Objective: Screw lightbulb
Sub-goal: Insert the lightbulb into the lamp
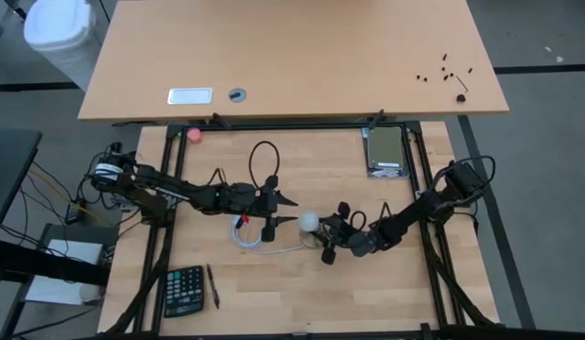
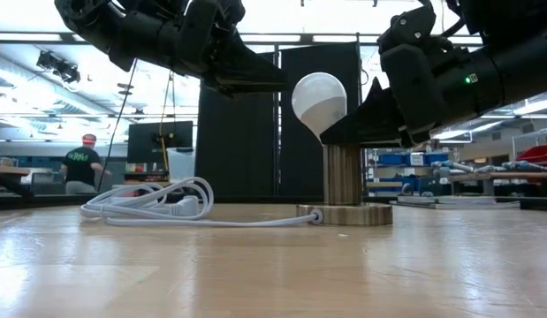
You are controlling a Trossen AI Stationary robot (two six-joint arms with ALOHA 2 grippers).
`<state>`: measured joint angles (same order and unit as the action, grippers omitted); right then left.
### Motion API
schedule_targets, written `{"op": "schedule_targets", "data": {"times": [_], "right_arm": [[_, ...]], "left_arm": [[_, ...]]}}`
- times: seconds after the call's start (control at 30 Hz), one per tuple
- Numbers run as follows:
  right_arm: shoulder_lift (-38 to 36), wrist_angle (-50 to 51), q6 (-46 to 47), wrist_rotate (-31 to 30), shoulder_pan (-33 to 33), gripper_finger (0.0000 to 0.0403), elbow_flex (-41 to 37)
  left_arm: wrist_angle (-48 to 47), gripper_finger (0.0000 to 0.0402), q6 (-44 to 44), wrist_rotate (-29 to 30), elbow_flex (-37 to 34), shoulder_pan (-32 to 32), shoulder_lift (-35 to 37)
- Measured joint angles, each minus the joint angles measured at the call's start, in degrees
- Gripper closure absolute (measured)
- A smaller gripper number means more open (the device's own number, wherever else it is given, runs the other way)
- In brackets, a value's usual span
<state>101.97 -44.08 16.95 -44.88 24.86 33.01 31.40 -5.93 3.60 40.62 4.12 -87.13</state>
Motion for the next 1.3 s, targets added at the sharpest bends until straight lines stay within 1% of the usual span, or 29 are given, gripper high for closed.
{"op": "schedule_targets", "data": {"times": [0.13, 0.3, 0.5, 0.67, 0.83, 1.3], "right_arm": [[-0.04, -0.08, -1.61, 1.04, -0.19, 0.0190, 0.02], [-0.04, -0.17, -3.72, 1.05, -0.19, 0.0182, 0.03], [-0.04, -0.29, -4.96, 2.07, -1.13, 0.0173, 0.04], [-0.04, -0.66, -5.61, 3.65, -2.12, 0.0172, 0.07], [0.13, -3.33, -9.73, 4.04, -1.99, 0.0173, -0.08], [0.09, -4.02, -9.14, 2.95, -1.95, 0.0172, -0.09]], "left_arm": [[0.09, 0.0213, -0.02, -0.16, 0.00, 0.00, 0.00], [0.07, 0.0213, -0.03, -2.06, 0.00, 0.00, 0.00], [0.07, 0.0213, -0.03, -2.23, 0.00, 0.00, 0.00], [0.39, 0.0213, -0.03, -2.32, 0.04, 0.07, 0.00], [0.48, 0.0213, 0.06, -2.35, 0.04, 0.07, 0.00], [-0.47, 0.0213, -0.04, -2.16, 0.07, 0.07, 0.62]]}}
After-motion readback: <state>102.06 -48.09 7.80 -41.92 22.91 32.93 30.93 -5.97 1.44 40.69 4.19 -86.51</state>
